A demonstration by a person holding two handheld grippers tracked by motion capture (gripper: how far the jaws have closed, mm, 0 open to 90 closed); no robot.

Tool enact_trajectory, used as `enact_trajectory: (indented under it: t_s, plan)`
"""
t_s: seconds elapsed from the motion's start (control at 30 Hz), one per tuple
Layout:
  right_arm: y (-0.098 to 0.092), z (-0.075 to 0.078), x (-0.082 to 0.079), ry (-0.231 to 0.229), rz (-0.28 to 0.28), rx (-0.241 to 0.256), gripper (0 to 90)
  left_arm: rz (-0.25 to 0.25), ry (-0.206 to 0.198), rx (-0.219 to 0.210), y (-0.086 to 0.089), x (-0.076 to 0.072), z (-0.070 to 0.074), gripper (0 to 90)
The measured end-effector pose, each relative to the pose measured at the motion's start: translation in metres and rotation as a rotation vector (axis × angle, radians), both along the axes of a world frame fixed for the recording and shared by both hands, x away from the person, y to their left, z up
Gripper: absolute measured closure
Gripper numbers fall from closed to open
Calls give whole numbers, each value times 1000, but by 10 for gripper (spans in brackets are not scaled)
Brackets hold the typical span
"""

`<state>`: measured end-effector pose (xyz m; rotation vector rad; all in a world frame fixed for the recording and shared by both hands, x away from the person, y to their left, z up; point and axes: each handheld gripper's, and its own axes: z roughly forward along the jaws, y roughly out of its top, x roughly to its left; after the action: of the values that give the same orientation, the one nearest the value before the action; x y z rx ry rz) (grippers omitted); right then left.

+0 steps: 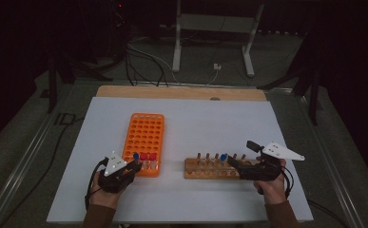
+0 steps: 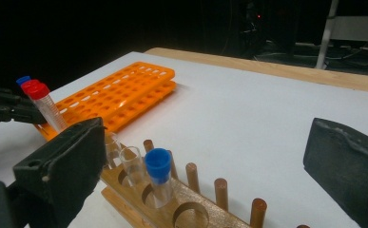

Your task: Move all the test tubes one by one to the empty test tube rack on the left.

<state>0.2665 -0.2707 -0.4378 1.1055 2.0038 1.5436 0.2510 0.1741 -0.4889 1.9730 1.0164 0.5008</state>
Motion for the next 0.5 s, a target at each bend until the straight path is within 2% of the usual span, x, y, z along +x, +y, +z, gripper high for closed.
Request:
enact_trajectory:
  t_s: [0.13,0.27,0.4,0.5]
  plan:
    - [1,0,0,-3,2,-2,7,-6,8,16,-2,1,-2,777]
    - [1,0,0,-3,2,-3,7,-8,13,2,-1,0,-2,764]
    - [1,0,-1,-5,6,-7,7,-11,11,-30,2,-1,-1,700]
    - [2,-1,-1,-3,12,-16,8,-21,-2,-75,7,-2,3,652]
